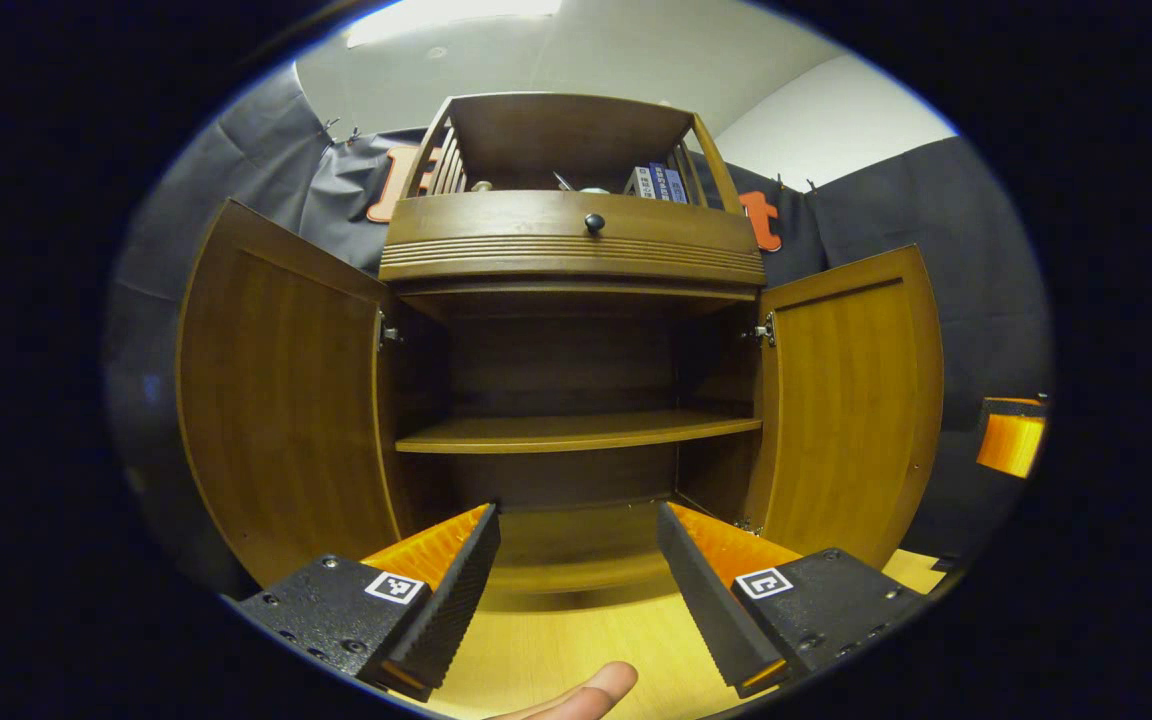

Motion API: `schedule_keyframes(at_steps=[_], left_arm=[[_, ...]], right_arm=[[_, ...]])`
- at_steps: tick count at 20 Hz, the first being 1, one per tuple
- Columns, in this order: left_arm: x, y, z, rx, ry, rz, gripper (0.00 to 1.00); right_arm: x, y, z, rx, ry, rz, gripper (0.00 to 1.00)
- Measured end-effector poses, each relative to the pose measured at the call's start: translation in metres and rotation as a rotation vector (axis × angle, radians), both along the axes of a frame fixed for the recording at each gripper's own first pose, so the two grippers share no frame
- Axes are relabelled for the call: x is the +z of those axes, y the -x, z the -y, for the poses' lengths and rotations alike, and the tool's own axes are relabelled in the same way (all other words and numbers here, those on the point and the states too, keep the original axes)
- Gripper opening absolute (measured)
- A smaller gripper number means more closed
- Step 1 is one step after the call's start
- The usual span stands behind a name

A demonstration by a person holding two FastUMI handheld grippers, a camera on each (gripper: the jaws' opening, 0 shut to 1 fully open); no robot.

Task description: Open the right door of the double-door shoe cabinet with the right hand, and open the left door with the left hand.

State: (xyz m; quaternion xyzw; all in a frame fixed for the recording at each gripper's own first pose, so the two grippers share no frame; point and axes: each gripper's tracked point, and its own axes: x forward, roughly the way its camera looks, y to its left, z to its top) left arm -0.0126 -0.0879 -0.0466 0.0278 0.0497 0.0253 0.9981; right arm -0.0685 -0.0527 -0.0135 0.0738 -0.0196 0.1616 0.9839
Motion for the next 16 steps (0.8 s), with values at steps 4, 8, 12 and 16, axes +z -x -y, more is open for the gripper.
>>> schedule_keyframes(at_steps=[4, 8, 12, 16], left_arm=[[0.001, -0.015, -0.001, 0.008, 0.006, 0.019, 0.98], [-0.007, -0.026, -0.003, -0.003, 0.028, 0.009, 0.97], [0.002, -0.025, -0.016, -0.019, 0.019, 0.028, 0.99], [0.013, -0.019, -0.027, -0.032, 0.036, 0.050, 0.99]], right_arm=[[0.004, -0.028, -0.022, 0.004, -0.012, 0.014, 0.99], [-0.002, -0.050, -0.040, -0.023, 0.015, 0.023, 0.95], [-0.020, -0.056, -0.063, -0.036, 0.063, 0.026, 0.95], [-0.025, -0.062, -0.087, -0.041, 0.046, 0.012, 0.99]])
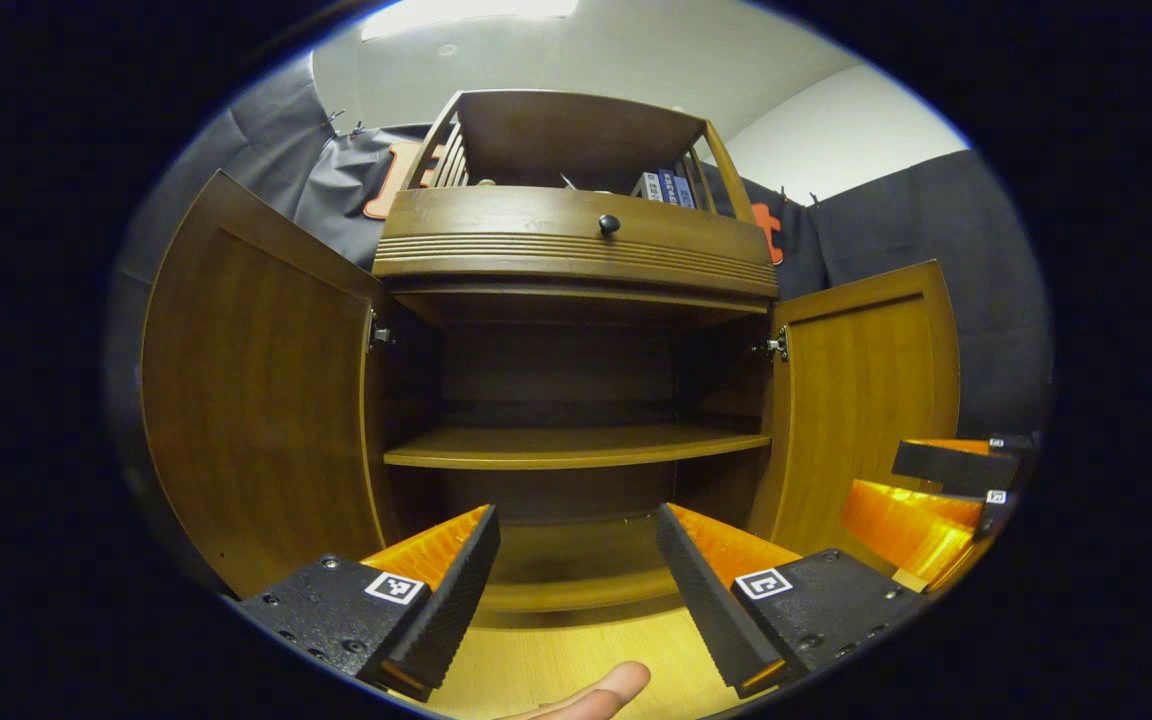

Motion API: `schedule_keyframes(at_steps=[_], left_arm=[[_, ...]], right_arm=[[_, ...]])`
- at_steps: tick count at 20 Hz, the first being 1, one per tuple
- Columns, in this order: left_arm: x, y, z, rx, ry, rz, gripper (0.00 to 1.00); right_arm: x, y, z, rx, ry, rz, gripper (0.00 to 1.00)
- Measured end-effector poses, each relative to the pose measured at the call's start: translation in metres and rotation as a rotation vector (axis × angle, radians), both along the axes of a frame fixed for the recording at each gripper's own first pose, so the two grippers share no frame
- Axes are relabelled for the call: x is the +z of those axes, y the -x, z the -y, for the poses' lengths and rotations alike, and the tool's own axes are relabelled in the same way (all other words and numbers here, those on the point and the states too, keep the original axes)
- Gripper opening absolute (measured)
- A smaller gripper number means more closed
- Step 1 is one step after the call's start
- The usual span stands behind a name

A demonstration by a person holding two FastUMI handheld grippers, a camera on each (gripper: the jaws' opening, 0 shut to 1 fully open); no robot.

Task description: Open the right door of the double-door shoe cabinet with the right hand, and open the left door with the left hand.

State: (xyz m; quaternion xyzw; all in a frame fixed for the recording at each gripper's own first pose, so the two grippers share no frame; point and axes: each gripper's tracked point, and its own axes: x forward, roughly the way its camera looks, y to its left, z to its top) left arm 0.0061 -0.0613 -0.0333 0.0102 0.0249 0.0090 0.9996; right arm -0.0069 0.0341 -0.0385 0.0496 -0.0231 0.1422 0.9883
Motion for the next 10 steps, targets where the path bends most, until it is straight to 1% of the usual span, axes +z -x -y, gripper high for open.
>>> schedule_keyframes(at_steps=[1, 2, 3, 4, 5, 6, 7, 8, 9, 10], left_arm=[[0.002, 0.001, -0.003, 0.001, 0.000, 0.004, 0.97], [0.006, 0.003, -0.006, 0.000, 0.001, 0.012, 0.99], [0.009, 0.005, -0.009, 0.003, 0.001, 0.022, 0.99], [0.013, 0.006, -0.013, 0.014, -0.003, 0.030, 0.99], [0.015, 0.008, -0.019, 0.027, -0.008, 0.036, 0.97], [0.016, 0.011, -0.022, 0.038, -0.010, 0.040, 0.99], [0.019, 0.012, -0.023, 0.039, -0.009, 0.045, 0.99], [0.022, 0.015, -0.023, 0.033, -0.003, 0.054, 0.97], [0.024, 0.017, -0.023, 0.026, 0.004, 0.059, 0.96], [0.026, 0.019, -0.022, 0.019, 0.010, 0.063, 0.98]], right_arm=[[-0.002, 0.004, -0.006, 0.010, -0.002, -0.009, 0.99], [-0.002, 0.007, -0.009, 0.013, 0.004, -0.010, 0.99], [-0.001, 0.009, -0.010, 0.008, 0.015, -0.008, 0.95], [-0.001, 0.011, -0.011, 0.003, 0.028, -0.006, 0.95], [-0.001, 0.013, -0.012, 0.000, 0.034, -0.003, 0.99], [0.001, 0.016, -0.014, -0.001, 0.032, 0.001, 0.95], [0.002, 0.016, -0.016, 0.001, 0.030, 0.002, 0.94], [0.002, 0.017, -0.018, 0.006, 0.028, 0.001, 0.95], [0.003, 0.017, -0.018, 0.006, 0.026, -0.001, 0.99], [0.003, 0.017, -0.017, 0.002, 0.024, -0.002, 0.95]])
